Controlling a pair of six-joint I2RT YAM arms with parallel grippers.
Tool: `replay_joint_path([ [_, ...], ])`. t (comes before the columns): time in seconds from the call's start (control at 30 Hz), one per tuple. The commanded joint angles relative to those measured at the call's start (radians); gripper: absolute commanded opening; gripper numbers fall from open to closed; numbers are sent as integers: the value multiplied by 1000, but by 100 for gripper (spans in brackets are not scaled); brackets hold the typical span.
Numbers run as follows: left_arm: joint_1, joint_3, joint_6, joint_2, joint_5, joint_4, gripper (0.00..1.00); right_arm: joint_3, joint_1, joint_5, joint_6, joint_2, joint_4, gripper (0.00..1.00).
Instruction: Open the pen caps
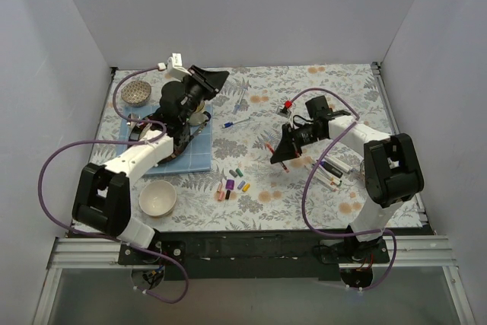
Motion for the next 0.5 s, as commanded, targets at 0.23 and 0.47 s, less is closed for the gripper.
replay_joint_path([
  [0.23, -117, -143, 202, -234, 62, -713, 0, 22, -28, 762, -135, -131, -38, 1],
  [0.47, -218, -213, 279, -235, -60, -865, 0, 4, -67, 915, -175, -98, -75, 1],
])
